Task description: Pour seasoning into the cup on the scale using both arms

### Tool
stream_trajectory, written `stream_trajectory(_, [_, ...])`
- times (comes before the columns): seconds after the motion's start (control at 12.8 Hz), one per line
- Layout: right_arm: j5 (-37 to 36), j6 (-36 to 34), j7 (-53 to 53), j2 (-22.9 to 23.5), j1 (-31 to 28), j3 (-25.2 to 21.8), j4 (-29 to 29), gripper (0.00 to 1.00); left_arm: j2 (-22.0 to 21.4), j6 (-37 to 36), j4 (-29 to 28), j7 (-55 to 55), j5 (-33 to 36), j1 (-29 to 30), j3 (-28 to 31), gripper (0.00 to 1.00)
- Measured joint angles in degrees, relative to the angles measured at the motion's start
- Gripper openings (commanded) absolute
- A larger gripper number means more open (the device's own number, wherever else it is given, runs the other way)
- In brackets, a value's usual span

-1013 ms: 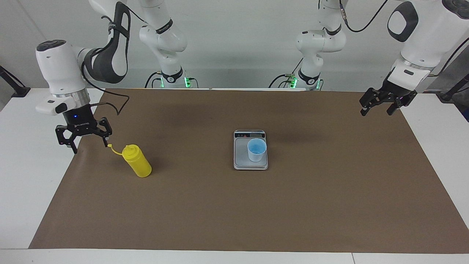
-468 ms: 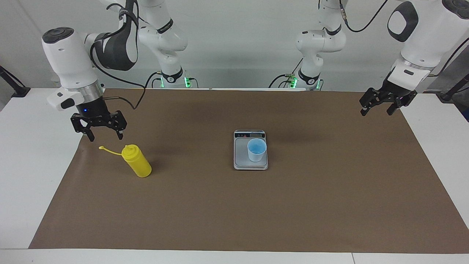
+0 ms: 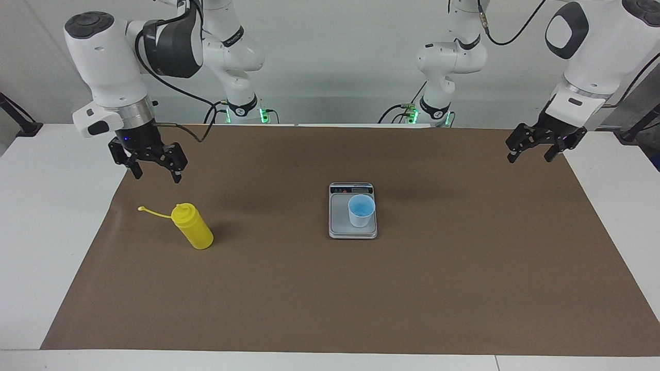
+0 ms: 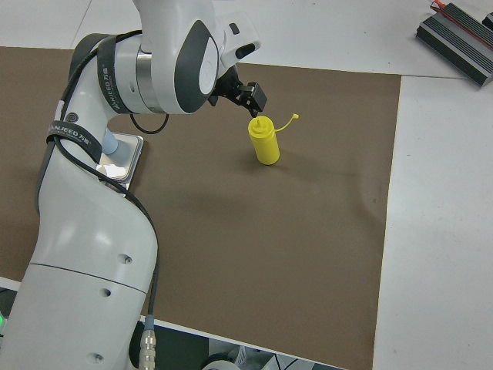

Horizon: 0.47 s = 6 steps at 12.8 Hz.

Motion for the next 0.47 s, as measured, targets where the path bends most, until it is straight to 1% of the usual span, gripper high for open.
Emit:
stream_trajectory(0.23, [1.7,-2.8,1.1,-1.5,0.0,0.9,0.0,1.00,0.0,0.0,0.0,0.0,0.0,0.0,0.0,1.00])
stream_trajectory(0.47, [1.8,-4.8,1.2,-3.0,0.0,1.0,0.0,1.00,0.0,0.0,0.0,0.0,0.0,0.0,0.0,1.00])
